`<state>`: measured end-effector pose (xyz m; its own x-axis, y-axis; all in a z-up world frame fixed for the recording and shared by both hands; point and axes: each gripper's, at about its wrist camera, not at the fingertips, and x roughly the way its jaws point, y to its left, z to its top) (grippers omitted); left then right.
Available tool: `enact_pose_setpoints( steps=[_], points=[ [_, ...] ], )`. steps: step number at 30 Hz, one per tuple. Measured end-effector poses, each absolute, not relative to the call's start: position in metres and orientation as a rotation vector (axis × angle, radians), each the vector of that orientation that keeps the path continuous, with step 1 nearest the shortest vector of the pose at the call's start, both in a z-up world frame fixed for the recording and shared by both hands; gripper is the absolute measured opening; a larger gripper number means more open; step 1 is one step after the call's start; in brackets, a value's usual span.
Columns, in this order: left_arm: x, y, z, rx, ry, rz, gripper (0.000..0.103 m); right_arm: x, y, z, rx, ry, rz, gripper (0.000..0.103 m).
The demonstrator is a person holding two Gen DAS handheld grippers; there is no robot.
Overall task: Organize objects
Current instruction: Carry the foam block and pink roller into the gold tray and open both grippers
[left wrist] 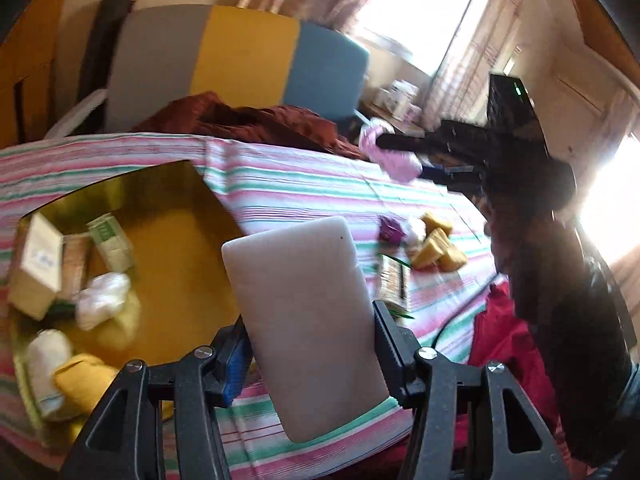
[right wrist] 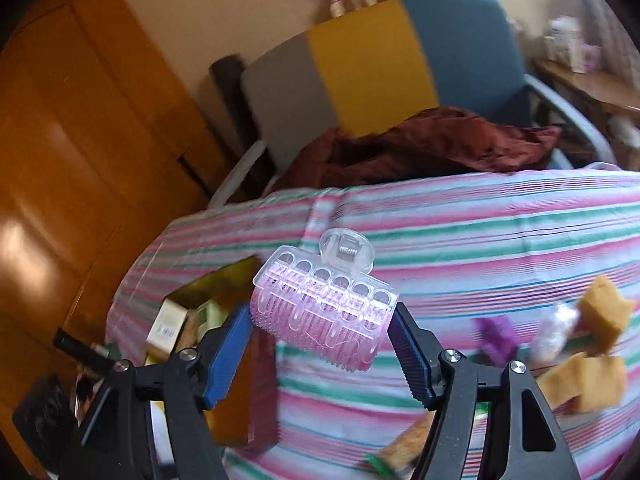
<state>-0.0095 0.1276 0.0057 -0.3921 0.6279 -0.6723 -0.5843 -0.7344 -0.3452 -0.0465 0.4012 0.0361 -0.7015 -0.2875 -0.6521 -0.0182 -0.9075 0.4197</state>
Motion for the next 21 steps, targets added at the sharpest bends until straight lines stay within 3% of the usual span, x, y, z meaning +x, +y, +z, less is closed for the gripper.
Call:
enact_pose_setpoints(
  steps=[18, 21],
  points=[
    [-0.055, 0.015, -0.021, -1.214, -0.374, 2.388, 0.059, -0.120, 0.226, -0.017, 1.325, -0.295, -2.407, 0.071],
    [-0.060, 0.010, -0.025, -1.239, -0.385, 2.415, 0.061, -0.138, 0.223, -0.017, 1.307, -0.319, -2.487, 0.087]
  ],
)
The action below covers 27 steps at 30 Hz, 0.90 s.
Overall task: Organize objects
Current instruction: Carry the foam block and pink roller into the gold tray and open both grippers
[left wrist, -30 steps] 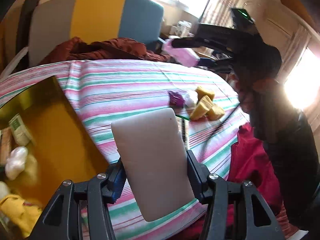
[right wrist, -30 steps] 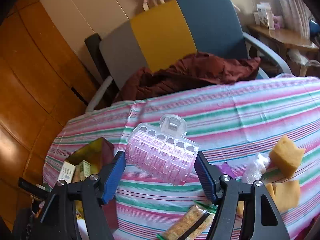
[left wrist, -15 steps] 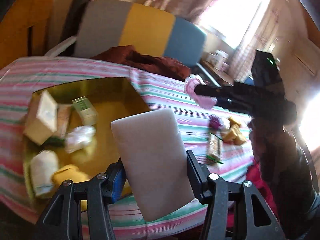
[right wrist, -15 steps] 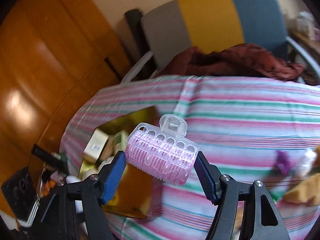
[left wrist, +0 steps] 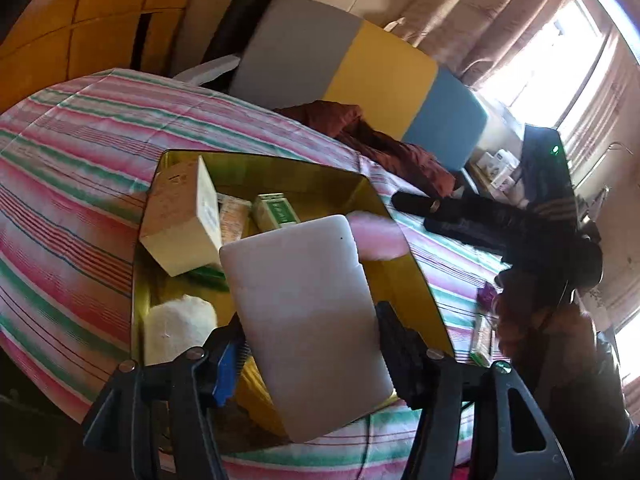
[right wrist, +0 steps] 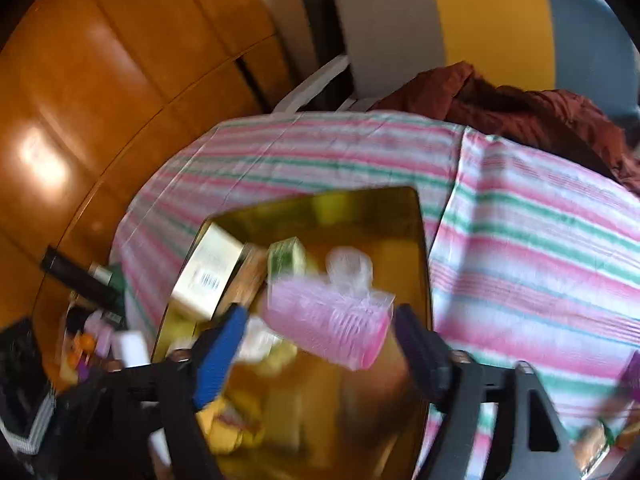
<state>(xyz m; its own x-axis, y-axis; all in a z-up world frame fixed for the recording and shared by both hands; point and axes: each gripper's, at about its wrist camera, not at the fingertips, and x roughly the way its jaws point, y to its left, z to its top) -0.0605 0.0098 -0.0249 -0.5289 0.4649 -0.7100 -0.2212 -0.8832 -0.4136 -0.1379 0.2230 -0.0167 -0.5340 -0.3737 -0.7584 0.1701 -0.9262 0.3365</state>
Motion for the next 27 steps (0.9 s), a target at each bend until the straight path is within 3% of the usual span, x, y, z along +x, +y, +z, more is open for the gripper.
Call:
enact_pose_setpoints(
  steps=[5, 14, 27],
  points=[
    [-0.062, 0.008, -0.035, -1.297, -0.383, 2.438, 0.063, -0.139, 0.226, -0.013, 1.298, -0.292, -2.531, 0.091],
    [-0.057, 0.013, -0.038, -1.340, -0.316, 2.485, 0.078, -0.100, 0.234, -0.029, 1.343, -0.253, -2.535, 0.102],
    [-0.041, 0.003, -0.009, -1.251, -0.230, 2.678, 0.078, -0.059, 0.217, -0.028, 1.300, -0.119, -2.584, 0.103]
  ],
)
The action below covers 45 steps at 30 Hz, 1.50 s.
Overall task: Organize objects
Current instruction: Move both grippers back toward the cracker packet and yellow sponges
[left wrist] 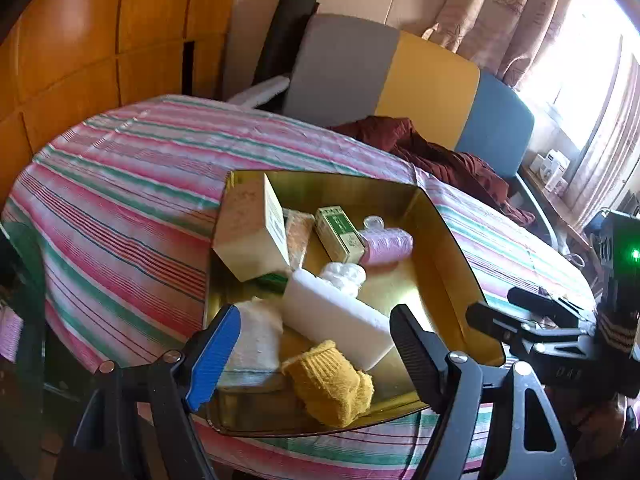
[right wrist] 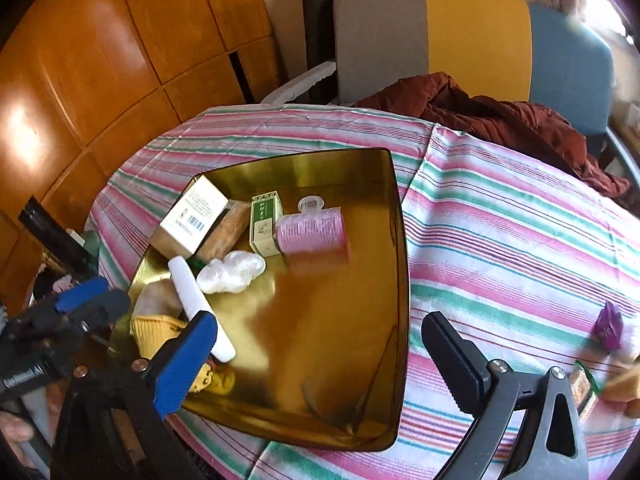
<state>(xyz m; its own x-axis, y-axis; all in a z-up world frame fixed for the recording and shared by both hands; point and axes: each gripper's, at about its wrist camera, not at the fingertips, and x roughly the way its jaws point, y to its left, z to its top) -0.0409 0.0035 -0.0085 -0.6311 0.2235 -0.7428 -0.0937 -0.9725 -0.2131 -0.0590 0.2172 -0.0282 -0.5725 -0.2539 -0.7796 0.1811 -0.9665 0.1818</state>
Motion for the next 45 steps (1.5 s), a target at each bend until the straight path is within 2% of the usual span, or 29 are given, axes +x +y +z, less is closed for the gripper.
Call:
enact_pose_setpoints(
  steps=[10, 25, 45],
  points=[
    [-0.033, 0.008, -0.004, -1.220, -0.160, 2.728, 0.078, -0.041, 0.207, -0.028, 1.275, -0.073, -2.602, 0.103],
    [-0.025, 0.015, -0.001, -1.186, -0.105, 2.753, 0.073, -0.033, 0.215, -0.025, 1.259, -0.103, -2.634, 0.103],
    [-0.023, 0.035, -0.002, -1.196, -0.059, 2.678, 0.073, -0.027, 0.240, -0.025, 1.264, -0.162, -2.678, 0.103]
  ],
)
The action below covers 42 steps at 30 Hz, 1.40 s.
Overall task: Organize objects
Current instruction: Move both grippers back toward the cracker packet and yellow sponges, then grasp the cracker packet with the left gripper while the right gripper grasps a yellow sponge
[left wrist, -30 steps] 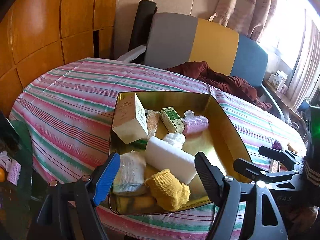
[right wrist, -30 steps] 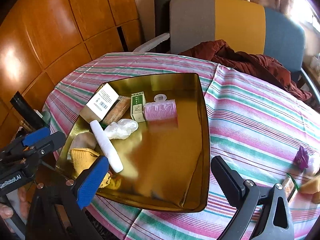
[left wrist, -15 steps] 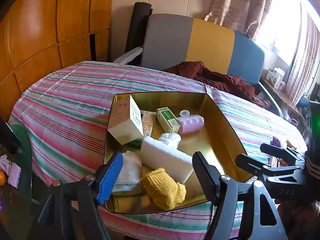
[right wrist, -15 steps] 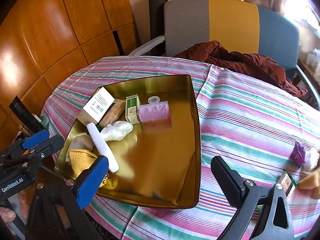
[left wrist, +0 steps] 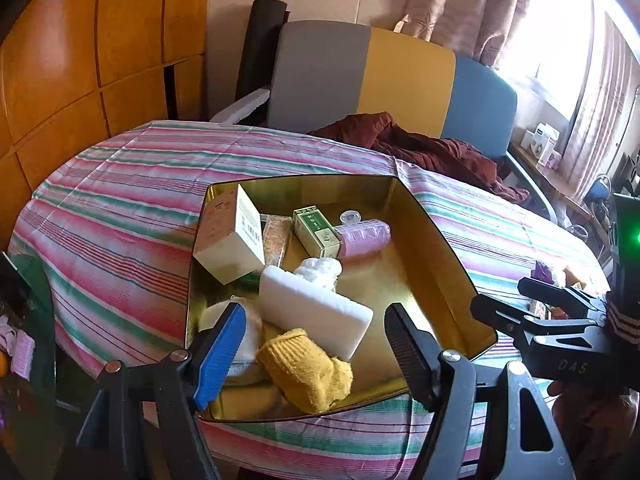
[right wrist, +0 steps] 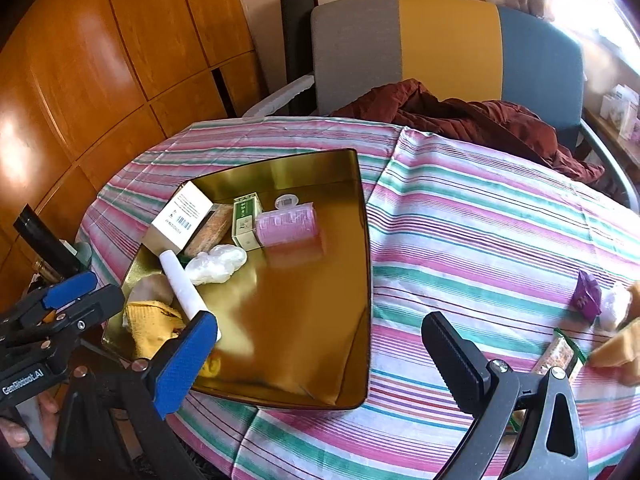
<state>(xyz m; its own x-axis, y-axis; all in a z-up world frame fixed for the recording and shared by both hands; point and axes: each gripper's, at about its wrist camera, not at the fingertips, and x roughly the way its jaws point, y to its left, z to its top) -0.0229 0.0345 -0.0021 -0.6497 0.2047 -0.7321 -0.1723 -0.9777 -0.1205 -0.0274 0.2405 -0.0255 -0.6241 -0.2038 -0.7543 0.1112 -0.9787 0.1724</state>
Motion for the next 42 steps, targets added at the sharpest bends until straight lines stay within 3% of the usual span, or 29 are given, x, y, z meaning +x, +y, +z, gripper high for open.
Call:
enact_pose_setpoints(
  steps=[19, 32, 38, 42],
  points=[
    [-0.019, 0.063, 0.010, -1.135, 0.039, 2.641, 0.073, -0.014, 0.313, -0.023, 1.303, -0.243, -2.823, 0.103],
    [-0.022, 0.121, 0.019, -1.086, 0.131, 2.479, 0.073, 0.021, 0.444, -0.001, 1.343, -0.286, -3.103, 0.103],
    [-0.019, 0.172, 0.021, -1.055, 0.229, 2.355, 0.073, 0.054, 0.529, -0.001, 1.349, -0.545, -3.294, 0.103],
    [-0.017, 0.218, 0.010, -1.072, 0.327, 2.224, 0.073, 0.079, 0.576, -0.012, 1.320, -0.904, -3.344, 0.103]
  ],
)
